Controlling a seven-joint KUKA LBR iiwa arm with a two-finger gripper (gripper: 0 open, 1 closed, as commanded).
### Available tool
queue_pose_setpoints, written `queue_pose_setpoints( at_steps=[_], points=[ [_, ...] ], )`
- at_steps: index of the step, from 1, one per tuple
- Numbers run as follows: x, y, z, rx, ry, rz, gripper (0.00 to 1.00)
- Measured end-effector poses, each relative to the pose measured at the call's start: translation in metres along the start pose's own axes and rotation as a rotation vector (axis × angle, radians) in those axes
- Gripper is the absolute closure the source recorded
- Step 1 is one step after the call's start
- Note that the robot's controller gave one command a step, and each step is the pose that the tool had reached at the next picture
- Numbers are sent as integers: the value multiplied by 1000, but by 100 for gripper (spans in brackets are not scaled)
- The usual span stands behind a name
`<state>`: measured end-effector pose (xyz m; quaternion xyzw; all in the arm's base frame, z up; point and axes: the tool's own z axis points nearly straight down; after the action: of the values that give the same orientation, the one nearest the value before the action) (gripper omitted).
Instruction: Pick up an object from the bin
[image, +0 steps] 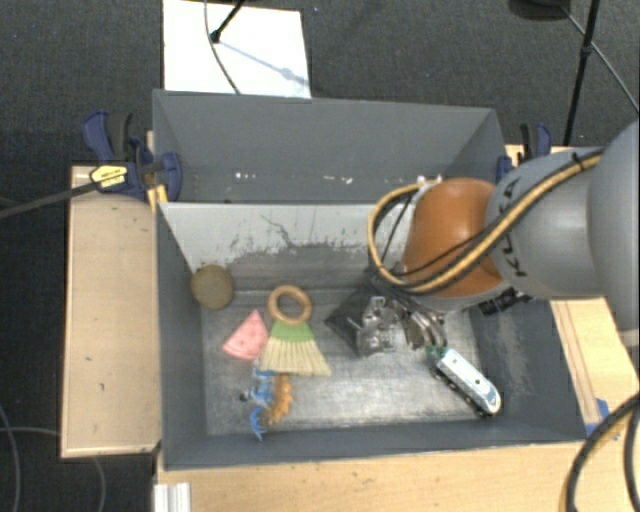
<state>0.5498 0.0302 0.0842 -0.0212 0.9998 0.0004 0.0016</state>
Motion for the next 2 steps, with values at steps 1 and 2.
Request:
queue_pose_setpoints(
  at_steps=[1,2],
  points=[
    [0,0,0,0,0,0,100],
    [-8,-2,-37,0,7,60,100]
  ],
)
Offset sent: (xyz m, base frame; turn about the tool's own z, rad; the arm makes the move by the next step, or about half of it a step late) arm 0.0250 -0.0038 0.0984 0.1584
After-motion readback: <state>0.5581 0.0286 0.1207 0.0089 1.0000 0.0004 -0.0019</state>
